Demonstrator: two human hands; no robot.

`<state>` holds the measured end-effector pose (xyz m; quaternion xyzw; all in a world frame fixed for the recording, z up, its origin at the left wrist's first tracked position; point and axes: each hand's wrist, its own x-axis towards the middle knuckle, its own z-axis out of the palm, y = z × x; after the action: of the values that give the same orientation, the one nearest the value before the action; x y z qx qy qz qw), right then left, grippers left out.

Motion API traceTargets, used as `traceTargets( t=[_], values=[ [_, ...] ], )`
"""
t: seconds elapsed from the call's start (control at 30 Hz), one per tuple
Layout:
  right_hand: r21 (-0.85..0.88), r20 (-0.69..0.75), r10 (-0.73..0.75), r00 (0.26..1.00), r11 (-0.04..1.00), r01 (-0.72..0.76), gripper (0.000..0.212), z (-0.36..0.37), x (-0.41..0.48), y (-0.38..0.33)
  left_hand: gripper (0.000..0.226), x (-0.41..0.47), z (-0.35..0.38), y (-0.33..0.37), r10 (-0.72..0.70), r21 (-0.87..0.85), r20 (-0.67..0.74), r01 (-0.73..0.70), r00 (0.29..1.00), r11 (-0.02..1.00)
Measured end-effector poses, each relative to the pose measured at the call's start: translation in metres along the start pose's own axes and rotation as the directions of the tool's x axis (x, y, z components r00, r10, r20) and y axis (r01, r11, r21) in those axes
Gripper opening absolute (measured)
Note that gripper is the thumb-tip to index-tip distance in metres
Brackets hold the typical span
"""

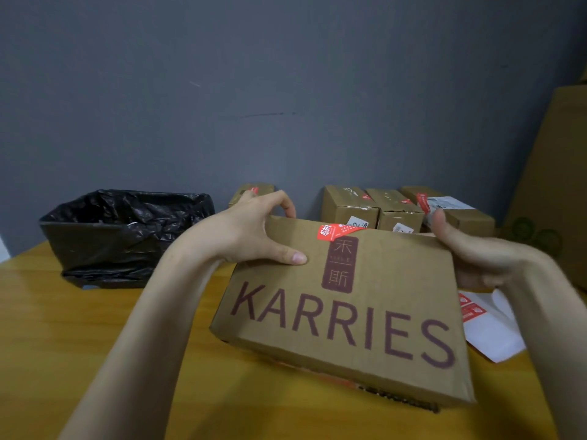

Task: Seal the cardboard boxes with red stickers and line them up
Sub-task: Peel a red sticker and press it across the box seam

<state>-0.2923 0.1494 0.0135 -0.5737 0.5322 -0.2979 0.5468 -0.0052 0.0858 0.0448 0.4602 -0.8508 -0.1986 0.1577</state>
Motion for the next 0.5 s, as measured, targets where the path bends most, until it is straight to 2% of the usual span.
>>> traceTargets(
  t=[0.07, 0.13, 0.2, 0.27, 0.43, 0.5],
  values=[
    [0.01, -0.068, -0.056, 0.996, 0.998, 0.057, 0.108, 0.01, -0.002, -0.006, 0.051, 0.001, 0.0, -0.001, 0.009, -0.015, -0.035, -0.009, 0.999, 1.0],
    [-0.062, -0.055, -0.213, 0.976, 0.976, 0.209, 0.082, 0.015, 0.0, -0.015, 0.047, 0.003, -0.001, -0.003, 0.035, -0.067, -0.118, -0.043, 0.992, 0.997],
    [-0.143, -0.112, -0.335, 0.936, 0.937, 0.318, 0.054, 0.016, 0.004, -0.021, 0.041, 0.008, -0.001, -0.008, 0.063, -0.142, -0.225, -0.096, 0.972, 0.985],
    [-0.184, -0.186, -0.41, 0.893, 0.907, 0.378, 0.044, 0.014, 0.01, -0.021, 0.034, 0.01, 0.003, -0.011, 0.055, -0.226, -0.303, -0.128, 0.951, 0.966],
    [-0.265, -0.224, -0.44, 0.869, 0.886, 0.38, 0.028, 0.017, 0.02, -0.016, 0.028, 0.016, 0.019, -0.014, -0.005, -0.372, -0.318, -0.12, 0.948, 0.92],
    [-0.403, -0.272, -0.51, 0.816, 0.83, 0.385, 0.021, 0.018, 0.018, -0.022, 0.024, 0.019, 0.02, -0.015, -0.005, -0.413, -0.317, -0.133, 0.948, 0.901]
  ],
)
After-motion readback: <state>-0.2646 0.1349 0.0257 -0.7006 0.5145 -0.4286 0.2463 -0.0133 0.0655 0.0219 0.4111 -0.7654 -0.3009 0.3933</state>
